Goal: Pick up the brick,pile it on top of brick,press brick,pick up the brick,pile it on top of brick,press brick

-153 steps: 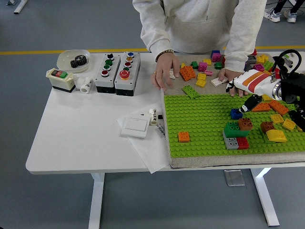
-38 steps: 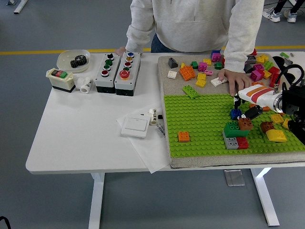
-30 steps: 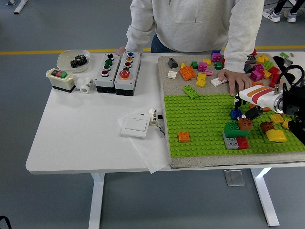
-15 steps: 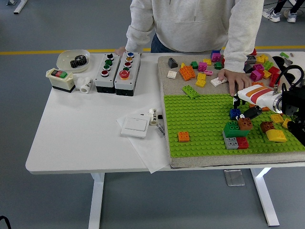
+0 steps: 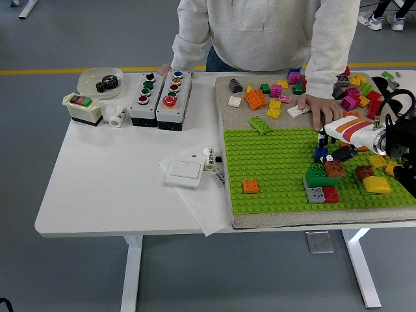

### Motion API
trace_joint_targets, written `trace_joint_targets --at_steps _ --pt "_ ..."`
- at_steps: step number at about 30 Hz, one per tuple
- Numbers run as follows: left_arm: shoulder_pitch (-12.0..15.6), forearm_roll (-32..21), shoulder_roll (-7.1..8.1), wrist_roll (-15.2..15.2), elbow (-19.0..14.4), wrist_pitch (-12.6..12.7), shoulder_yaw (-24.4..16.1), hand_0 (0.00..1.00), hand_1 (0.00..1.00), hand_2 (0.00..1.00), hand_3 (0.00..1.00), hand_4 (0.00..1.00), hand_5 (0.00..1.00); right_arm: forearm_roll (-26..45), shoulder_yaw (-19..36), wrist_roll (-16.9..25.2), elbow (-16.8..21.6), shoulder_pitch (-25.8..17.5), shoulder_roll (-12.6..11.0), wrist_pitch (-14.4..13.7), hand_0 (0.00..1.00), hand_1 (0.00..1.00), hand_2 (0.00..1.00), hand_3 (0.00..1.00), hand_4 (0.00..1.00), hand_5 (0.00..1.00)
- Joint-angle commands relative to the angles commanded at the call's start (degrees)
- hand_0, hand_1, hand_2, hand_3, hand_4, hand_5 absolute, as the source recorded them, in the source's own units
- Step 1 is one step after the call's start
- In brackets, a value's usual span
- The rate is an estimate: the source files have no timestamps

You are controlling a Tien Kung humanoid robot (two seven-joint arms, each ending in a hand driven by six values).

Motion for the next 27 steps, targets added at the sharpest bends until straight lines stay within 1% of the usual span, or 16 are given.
trace_joint_targets --at_steps 4,5,10,11,22,25,27 --pt "0.23 0.35 -0.01 0.09 0.01 -0.12 -0.26 0.765 0.739 0.748 0.594 0.66 0.583 -0.19 0.31 0.18 0.35 0.0 -0.28 -0.08 0.53 0.523 0.556 0.508 0.709 0.532" --pt "0.28 0.42 -0.01 0.11 0.01 -0.15 -0.31 0.765 0.739 0.75 0.594 0.661 0.584 -0.23 0.44 0.23 0.43 -0.01 -0.35 -0.07 0.53 0.523 0.557 0.509 0.691 0.539" --pt "0.37 0.55 -0.01 0.1 0.0 -0.24 -0.36 0.765 0.739 0.75 0.594 0.661 0.584 -0.79 1.51 0.56 0.94 0.1 -0.83 -0.1 0.53 0.523 0.557 0.509 0.691 0.539" --pt "0.38 0.5 -0.01 0.09 0.01 -0.25 -0.32 0.764 0.739 0.75 0.595 0.66 0.582 -0.9 1.81 0.63 1.02 0.13 -0.93 -0.08 0.533 0.522 0.556 0.511 0.677 0.536" --pt "0.38 0.11 0.0 -0.03 0.08 -0.33 -0.08 0.764 0.739 0.749 0.594 0.66 0.582 -3.16 6.78 1.87 3.1 0.9 -2.98 -0.12 0.533 0.522 0.557 0.512 0.666 0.53" --pt "0.43 0.09 -0.02 -0.04 0.13 -0.33 -0.11 0.763 0.739 0.749 0.594 0.66 0.58 -4.67 8.62 2.26 4.86 0.88 -4.08 -0.21 0.535 0.521 0.554 0.512 0.665 0.532" --pt "0.49 0.01 -0.03 -0.09 0.17 -0.31 -0.1 0.763 0.739 0.749 0.594 0.66 0.58 -6.63 10.86 2.66 7.54 0.74 -5.45 -0.28 0.535 0.521 0.554 0.512 0.665 0.532"
